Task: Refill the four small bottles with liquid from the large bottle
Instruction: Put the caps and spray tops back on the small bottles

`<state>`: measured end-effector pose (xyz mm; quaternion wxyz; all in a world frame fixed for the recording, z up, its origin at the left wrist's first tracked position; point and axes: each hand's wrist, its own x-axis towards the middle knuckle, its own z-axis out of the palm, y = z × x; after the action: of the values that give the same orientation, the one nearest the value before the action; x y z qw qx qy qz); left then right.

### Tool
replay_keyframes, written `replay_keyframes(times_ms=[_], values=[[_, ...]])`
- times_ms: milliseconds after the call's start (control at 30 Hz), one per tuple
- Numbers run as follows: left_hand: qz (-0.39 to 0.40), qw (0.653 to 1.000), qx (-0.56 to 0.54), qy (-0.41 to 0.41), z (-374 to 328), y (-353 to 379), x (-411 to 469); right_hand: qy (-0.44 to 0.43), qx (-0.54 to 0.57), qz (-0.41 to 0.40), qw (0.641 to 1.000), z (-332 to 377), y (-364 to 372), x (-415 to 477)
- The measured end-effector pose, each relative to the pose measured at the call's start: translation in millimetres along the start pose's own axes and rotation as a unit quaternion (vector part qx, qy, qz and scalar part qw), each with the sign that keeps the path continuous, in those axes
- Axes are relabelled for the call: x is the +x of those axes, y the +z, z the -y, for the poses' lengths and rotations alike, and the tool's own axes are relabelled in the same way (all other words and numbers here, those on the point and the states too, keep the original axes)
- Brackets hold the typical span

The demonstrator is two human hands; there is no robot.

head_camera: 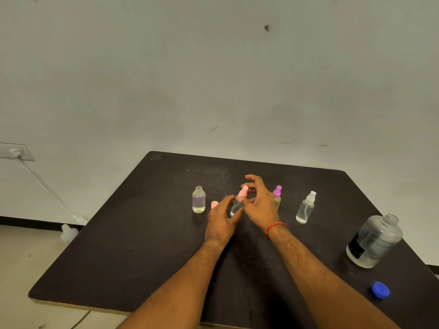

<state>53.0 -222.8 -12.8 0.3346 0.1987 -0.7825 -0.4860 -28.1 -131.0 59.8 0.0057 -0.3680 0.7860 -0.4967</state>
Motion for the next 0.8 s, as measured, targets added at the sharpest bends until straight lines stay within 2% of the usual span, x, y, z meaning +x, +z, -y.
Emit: replay_keyframes(times_ms=[100,300,567,800], values=[[0.005,1.0,0.008,0.002,-1.4,-0.9,0.2,0.011,0.022,0.007,1.0,-2.6,1.2,-1.3],[0.001,1.0,0.013,0.002,0.2,0.1,-0.3,0.031,-0.002,-0.052,0.998,-2.7,7.7,-1.0],[-0.003,1.0,0.008,0.008,2.6,-0.1,2.0,0.01,0.054,-0.01,0.998,-6.6,4.3,-1.2],[-0.007,1.0,0.014,0.011,4.9,1.6,1.7,0.022,0.025,-0.056,0.998,-2.9,7.7,-1.1]])
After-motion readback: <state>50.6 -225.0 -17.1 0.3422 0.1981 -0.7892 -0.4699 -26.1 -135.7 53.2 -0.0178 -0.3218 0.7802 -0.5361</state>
